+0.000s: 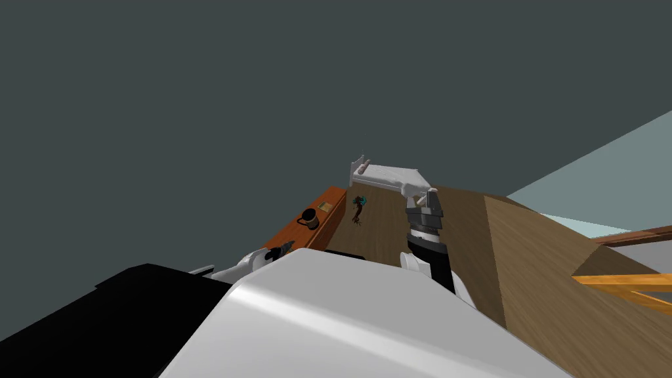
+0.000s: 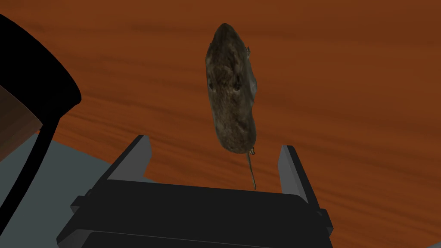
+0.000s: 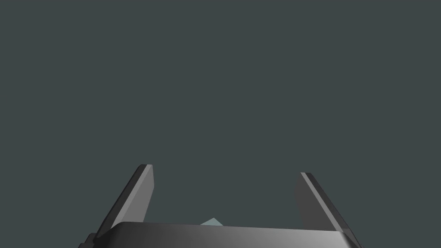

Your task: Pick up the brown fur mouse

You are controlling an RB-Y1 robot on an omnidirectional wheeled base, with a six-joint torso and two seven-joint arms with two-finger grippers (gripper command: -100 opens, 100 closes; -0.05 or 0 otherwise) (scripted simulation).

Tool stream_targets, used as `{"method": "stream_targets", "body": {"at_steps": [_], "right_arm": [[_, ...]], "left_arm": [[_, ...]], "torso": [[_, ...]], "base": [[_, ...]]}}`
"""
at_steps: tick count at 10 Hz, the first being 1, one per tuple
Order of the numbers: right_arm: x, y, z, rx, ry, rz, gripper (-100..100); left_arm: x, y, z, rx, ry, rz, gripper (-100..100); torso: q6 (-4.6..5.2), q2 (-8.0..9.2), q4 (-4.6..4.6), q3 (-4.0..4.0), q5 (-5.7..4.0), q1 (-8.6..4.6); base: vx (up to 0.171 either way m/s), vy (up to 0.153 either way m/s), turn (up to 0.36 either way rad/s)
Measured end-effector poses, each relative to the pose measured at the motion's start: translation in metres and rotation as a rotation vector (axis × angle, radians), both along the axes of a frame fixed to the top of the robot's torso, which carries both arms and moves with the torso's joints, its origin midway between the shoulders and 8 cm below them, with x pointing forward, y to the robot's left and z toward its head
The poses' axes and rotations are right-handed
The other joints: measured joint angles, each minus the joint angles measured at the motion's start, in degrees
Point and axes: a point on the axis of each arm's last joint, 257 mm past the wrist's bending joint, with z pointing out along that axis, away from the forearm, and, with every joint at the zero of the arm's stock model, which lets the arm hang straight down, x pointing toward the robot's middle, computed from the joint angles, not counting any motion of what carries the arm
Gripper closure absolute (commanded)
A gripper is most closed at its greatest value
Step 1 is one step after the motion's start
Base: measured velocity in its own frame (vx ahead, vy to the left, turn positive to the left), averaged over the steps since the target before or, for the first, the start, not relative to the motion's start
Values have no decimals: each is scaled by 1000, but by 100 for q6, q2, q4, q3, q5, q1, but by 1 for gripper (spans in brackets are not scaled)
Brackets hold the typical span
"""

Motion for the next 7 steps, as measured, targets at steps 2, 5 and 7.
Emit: {"method": "stream_targets", "body": {"at_steps": [2,5,7], "right_arm": [[0,0,0,0,0,0,0],[0,0,0,0,0,0,0],[0,0,0,0,0,0,0]], "left_arm": [[4,-5,-9,1,-3,29,-100],[6,-7,-13,2,-2,44,100],[6,-7,-13,1,-2,46,100]], "torso": [[-4,21,4,12,4,18],[-5,-2,1,0,-1,-2],[-4,-7,-2,-4,-2,-7]], "base": [[-85,70,-141],[-15,13,-6],[0,0,0]]}}
